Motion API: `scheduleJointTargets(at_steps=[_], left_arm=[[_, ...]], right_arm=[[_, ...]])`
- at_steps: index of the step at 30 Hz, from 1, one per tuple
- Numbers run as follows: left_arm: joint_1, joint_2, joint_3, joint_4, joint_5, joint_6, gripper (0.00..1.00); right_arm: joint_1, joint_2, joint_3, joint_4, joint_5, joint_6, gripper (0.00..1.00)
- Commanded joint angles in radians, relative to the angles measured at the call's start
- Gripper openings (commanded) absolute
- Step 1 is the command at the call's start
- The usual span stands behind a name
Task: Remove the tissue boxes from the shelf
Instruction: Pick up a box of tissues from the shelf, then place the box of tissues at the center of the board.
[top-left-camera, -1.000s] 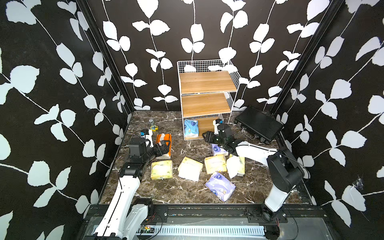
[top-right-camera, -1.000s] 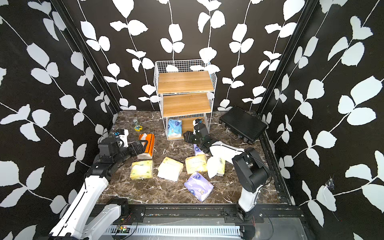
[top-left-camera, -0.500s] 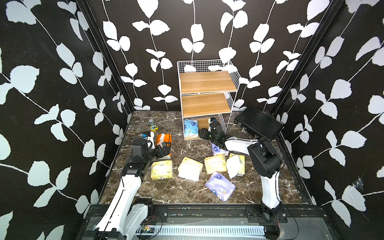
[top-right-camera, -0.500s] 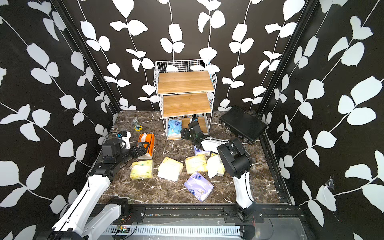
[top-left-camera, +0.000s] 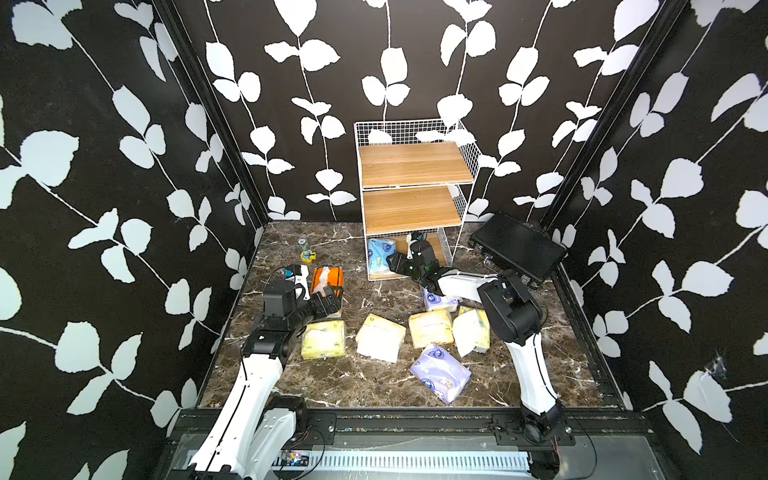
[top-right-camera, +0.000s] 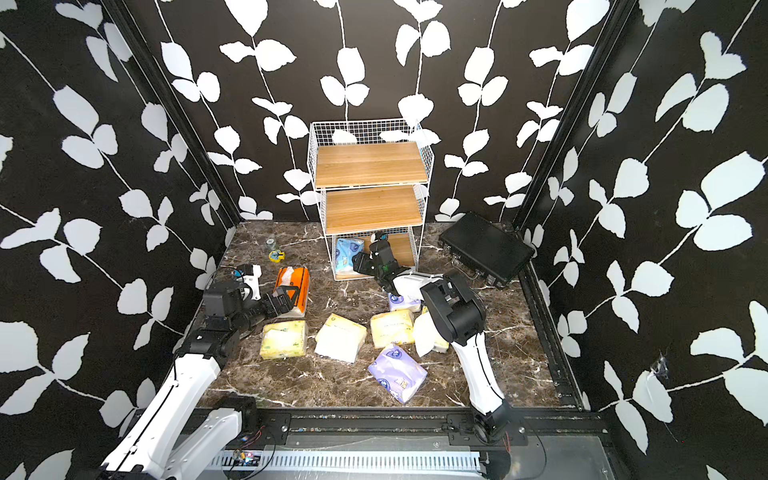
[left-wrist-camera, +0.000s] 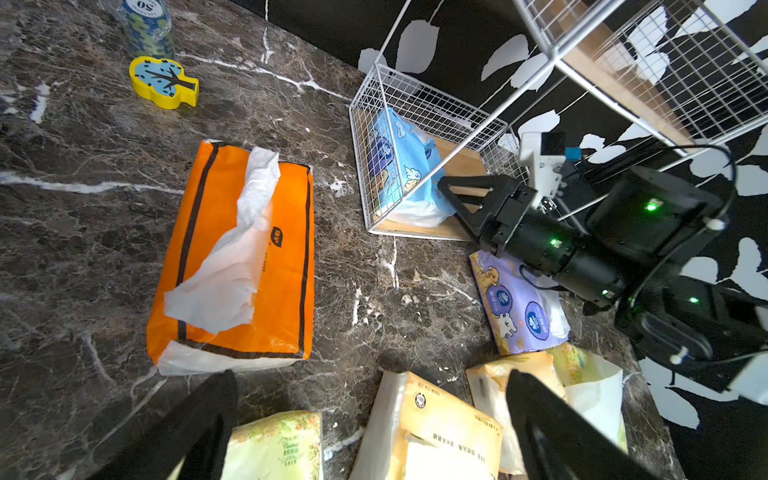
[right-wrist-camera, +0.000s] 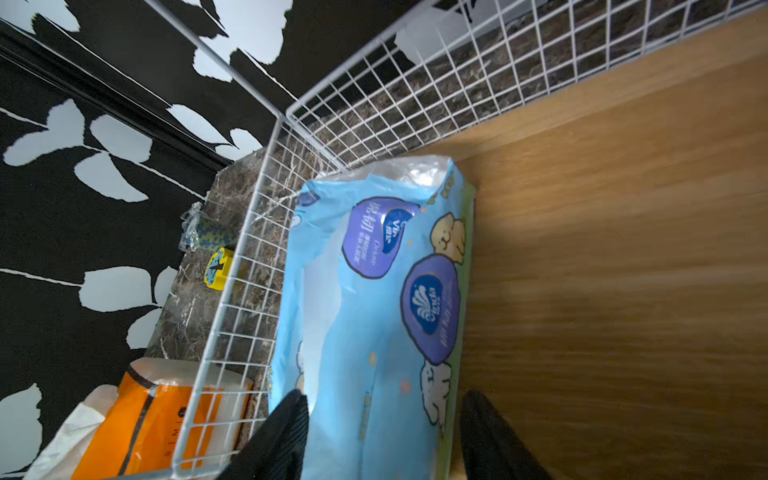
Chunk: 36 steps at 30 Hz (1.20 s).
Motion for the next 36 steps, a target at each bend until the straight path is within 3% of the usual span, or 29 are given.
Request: scheduleJointTargets(at_steps=[1, 4, 9, 13, 25, 31, 36], left_arm=[[-0.009, -0.016, 0.009, -0.029, -0.003, 0.003, 0.99], [-0.014, -0.005, 0.005, -0.028, 0.004, 0.0, 0.99], [-0.025, 0.002, 0.006, -0.042, 0.008, 0.001, 0.99], [-0.031, -0.014, 0.015, -0.055, -0.012, 0.001, 0.99], [-0.044, -0.036, 0.061, -0.079, -0.042, -0.026, 0.99], [-0.06, -0.032, 0.113, -0.105, -0.048, -0.026, 0.99], [-0.075, -0.033, 0.174, -0.155, -0.115, 0.006, 0.99]], right_arm=[[0.019, 0.005, 0.057, 0.017, -0.003, 0.0, 0.59], [0.027, -0.011, 0.06, -0.02, 0.019, -0.024, 0.51], [0.028, -0.047, 0.04, -0.089, 0.05, -0.063, 0.18], [0.026, -0.11, -0.022, -0.128, 0.078, -0.086, 0.03], [0.031, -0.259, -0.169, -0.244, 0.008, -0.135, 0.0], [0.053, -0.356, -0.324, -0.279, -0.014, -0.171, 0.0], [0.086, -0.411, -0.369, -0.336, -0.05, -0.236, 0.0]])
